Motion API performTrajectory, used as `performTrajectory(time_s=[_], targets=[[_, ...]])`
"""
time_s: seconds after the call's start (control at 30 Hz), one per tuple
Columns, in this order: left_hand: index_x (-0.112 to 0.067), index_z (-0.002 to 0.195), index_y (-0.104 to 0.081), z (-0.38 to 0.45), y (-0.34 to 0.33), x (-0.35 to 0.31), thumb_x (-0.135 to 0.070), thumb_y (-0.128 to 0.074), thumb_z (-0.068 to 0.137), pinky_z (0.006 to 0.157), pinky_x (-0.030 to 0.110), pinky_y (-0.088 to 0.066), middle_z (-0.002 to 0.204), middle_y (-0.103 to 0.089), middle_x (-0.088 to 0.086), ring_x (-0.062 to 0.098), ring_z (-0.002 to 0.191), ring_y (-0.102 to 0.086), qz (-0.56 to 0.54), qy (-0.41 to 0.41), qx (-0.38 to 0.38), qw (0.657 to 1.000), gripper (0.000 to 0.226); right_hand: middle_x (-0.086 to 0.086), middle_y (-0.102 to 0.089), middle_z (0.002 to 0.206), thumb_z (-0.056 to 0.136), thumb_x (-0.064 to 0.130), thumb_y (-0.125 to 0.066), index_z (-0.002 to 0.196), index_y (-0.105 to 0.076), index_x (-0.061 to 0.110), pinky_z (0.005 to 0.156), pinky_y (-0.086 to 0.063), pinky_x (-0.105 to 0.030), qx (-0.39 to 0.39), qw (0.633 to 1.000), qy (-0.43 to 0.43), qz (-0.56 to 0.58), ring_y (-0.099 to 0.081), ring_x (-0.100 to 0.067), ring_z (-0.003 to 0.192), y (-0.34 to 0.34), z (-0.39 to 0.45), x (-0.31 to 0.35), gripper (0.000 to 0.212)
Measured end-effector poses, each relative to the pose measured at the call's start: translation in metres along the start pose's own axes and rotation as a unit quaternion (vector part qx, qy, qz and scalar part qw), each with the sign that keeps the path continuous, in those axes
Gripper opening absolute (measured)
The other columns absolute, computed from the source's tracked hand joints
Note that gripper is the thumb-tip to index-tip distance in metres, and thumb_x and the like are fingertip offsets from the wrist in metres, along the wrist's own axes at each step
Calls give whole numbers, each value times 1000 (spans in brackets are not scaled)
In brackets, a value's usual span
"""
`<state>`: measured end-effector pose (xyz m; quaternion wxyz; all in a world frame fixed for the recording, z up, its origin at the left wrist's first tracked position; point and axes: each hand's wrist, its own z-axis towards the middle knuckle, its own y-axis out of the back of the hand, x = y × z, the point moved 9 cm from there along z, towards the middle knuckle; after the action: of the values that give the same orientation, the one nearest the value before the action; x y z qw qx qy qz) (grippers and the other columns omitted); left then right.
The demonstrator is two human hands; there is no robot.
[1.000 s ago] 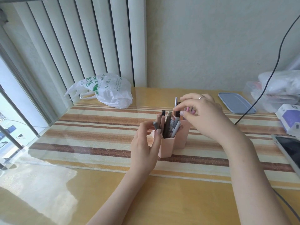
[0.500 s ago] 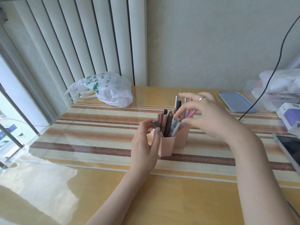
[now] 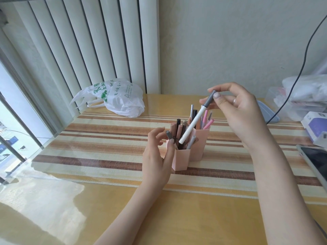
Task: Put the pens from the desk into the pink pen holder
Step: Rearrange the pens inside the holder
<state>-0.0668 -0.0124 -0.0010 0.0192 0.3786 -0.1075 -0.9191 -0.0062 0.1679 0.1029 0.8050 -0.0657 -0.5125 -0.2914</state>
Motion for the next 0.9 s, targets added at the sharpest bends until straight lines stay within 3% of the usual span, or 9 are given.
performTrajectory(time_s=[0.2,0.3,0.47,0.53,0.6,0.7,0.9], targets=[[-26,116,-40,0,0,-1,-15,-54,91,82,14,-44,103,-58,-23,-7,101,-56,4,-4,-2,1000,30,10,-76,85,98,15,-51,102,-58,14,68,-45,-4,0,1000,-2,4,-72,-6,81,0,1,-3,9],[-27,116,-40,0,1,-1,-16,-54,92,81,17,-46,104,-58,-23,-3,99,-57,4,-6,-4,1000,31,9,-76,86,96,16,-55,99,-60,17,65,-50,-8,7,1000,3,-14,-71,-16,83,-2,1,-1,6],[-27,118,-41,-1,1,1,-18,-54,92,80,24,-48,103,-59,-22,1,96,-59,5,-1,-6,1000,31,6,-76,88,88,15,-66,94,-63,23,63,-58,-38,51,995,7,-83,-66,-22,77,-16,-3,-4,11],[-27,118,-41,0,1,0,-17,-54,92,80,22,-48,103,-58,-23,0,98,-58,5,-5,-6,1000,31,9,-75,84,86,16,-67,92,-62,27,69,-55,-36,69,989,24,-127,-65,-13,75,-23,-4,-3,14],[-28,117,-41,0,1,-2,-15,-54,92,81,18,-46,103,-58,-25,-4,99,-57,4,-12,-7,1000,32,13,-73,80,84,17,-68,84,-62,31,69,-48,-23,79,981,30,-176,-61,0,72,-27,-5,-5,16],[-27,117,-43,1,1,-2,-13,-54,91,81,16,-45,102,-58,-23,-5,98,-57,2,-16,-7,1000,32,17,-66,76,81,20,-71,79,-64,33,65,-43,-22,79,968,9,-237,-57,-3,72,-30,-5,-15,15],[-27,117,-46,2,1,-5,-20,-51,93,82,19,-46,103,-57,-23,-4,96,-58,7,-28,2,1000,25,18,-62,98,78,20,-74,81,-74,27,92,-44,-47,100,946,-9,-308,-50,-15,104,-40,-6,-19,8]])
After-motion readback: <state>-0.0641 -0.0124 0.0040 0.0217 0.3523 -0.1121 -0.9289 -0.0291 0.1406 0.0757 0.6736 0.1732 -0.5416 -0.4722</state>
